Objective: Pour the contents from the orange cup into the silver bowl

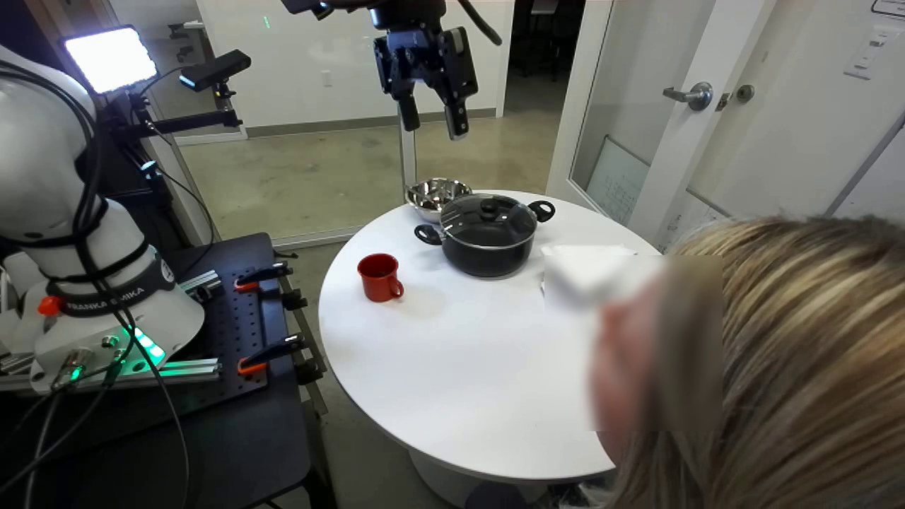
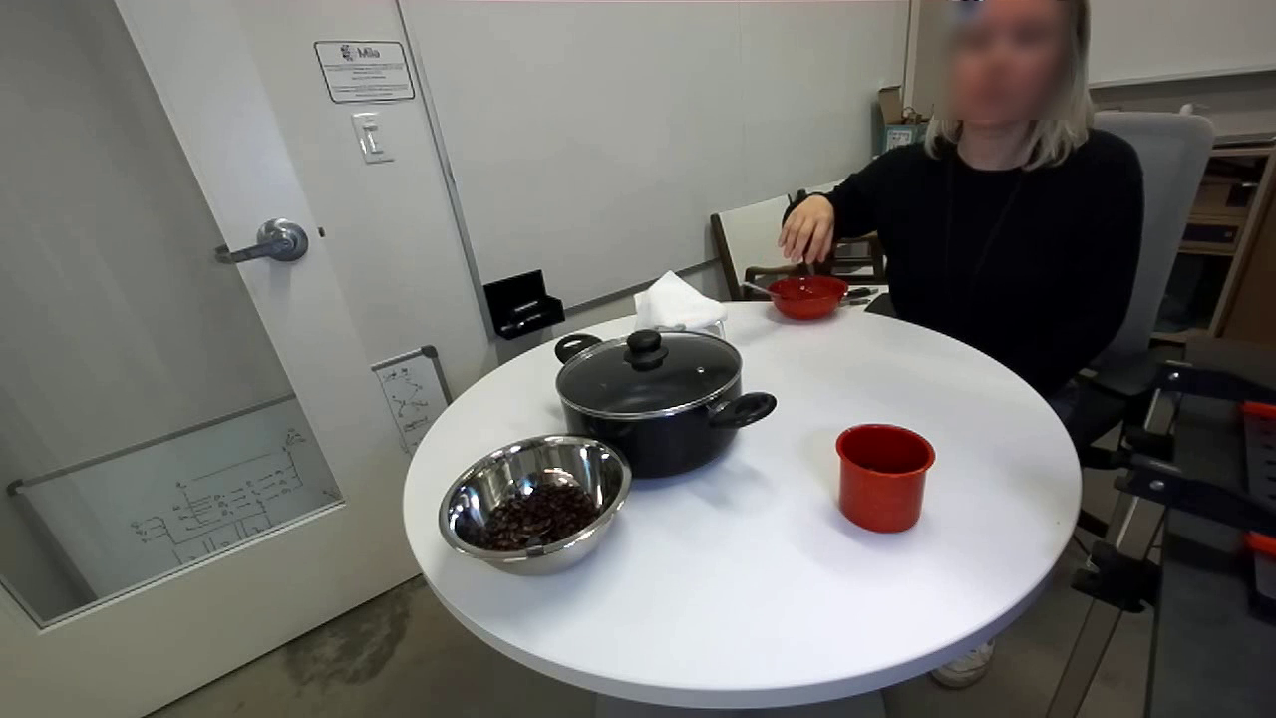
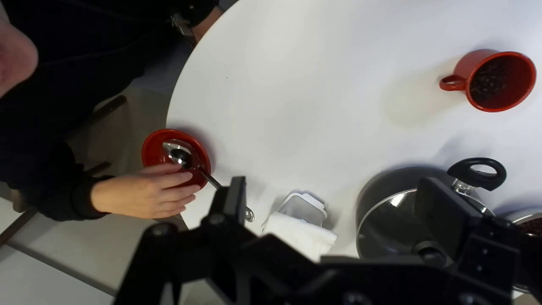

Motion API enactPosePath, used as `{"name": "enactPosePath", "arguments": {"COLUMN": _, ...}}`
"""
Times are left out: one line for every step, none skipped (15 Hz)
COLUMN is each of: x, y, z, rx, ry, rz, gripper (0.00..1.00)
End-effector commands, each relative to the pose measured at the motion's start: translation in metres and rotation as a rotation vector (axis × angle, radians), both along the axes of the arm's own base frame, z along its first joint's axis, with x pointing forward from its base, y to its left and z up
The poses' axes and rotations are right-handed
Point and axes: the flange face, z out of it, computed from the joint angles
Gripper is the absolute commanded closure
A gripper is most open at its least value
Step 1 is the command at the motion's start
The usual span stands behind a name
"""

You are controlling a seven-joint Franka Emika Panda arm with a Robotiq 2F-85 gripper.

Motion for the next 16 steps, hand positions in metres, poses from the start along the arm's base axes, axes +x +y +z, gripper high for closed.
{"name": "enactPosePath", "arguments": {"x": 0.0, "y": 0.0, "z": 0.001, "rx": 0.0, "ry": 0.001, "rz": 0.0, "gripper": 0.0}}
{"name": "enactPosePath", "arguments": {"x": 0.0, "y": 0.0, "z": 0.001, "rx": 0.0, "ry": 0.001, "rz": 0.0, "gripper": 0.0}}
{"name": "enactPosePath", "arguments": {"x": 0.0, "y": 0.0, "z": 0.001, "rx": 0.0, "ry": 0.001, "rz": 0.0, "gripper": 0.0}}
{"name": "enactPosePath", "arguments": {"x": 0.0, "y": 0.0, "z": 0.001, "rx": 0.0, "ry": 0.001, "rz": 0.0, "gripper": 0.0}}
{"name": "enactPosePath", "arguments": {"x": 0.0, "y": 0.0, "z": 0.001, "rx": 0.0, "ry": 0.001, "rz": 0.0, "gripper": 0.0}}
{"name": "enactPosePath", "arguments": {"x": 0.0, "y": 0.0, "z": 0.001, "rx": 0.0, "ry": 0.001, "rz": 0.0, "gripper": 0.0}}
{"name": "enactPosePath", "arguments": {"x": 0.0, "y": 0.0, "z": 0.001, "rx": 0.0, "ry": 0.001, "rz": 0.0, "gripper": 0.0}}
{"name": "enactPosePath", "arguments": {"x": 0.0, "y": 0.0, "z": 0.001, "rx": 0.0, "ry": 0.001, "rz": 0.0, "gripper": 0.0}}
{"name": "enactPosePath", "arguments": {"x": 0.0, "y": 0.0, "z": 0.001, "rx": 0.0, "ry": 0.001, "rz": 0.0, "gripper": 0.0}}
{"name": "enactPosePath", "arguments": {"x": 0.0, "y": 0.0, "z": 0.001, "rx": 0.0, "ry": 0.001, "rz": 0.0, "gripper": 0.0}}
{"name": "enactPosePath", "arguments": {"x": 0.0, "y": 0.0, "z": 0.001, "rx": 0.0, "ry": 0.001, "rz": 0.0, "gripper": 0.0}}
{"name": "enactPosePath", "arguments": {"x": 0.0, "y": 0.0, "z": 0.001, "rx": 0.0, "ry": 0.001, "rz": 0.0, "gripper": 0.0}}
{"name": "enactPosePath", "arguments": {"x": 0.0, "y": 0.0, "z": 0.001, "rx": 0.0, "ry": 0.001, "rz": 0.0, "gripper": 0.0}}
{"name": "enactPosePath", "arguments": {"x": 0.0, "y": 0.0, "z": 0.001, "rx": 0.0, "ry": 0.001, "rz": 0.0, "gripper": 0.0}}
{"name": "enactPosePath", "arguments": {"x": -0.001, "y": 0.002, "z": -0.004, "rx": 0.052, "ry": 0.042, "rz": -0.056, "gripper": 0.0}}
{"name": "enactPosePath", "arguments": {"x": -0.005, "y": 0.012, "z": -0.011, "rx": 0.114, "ry": 0.082, "rz": -0.098, "gripper": 0.0}}
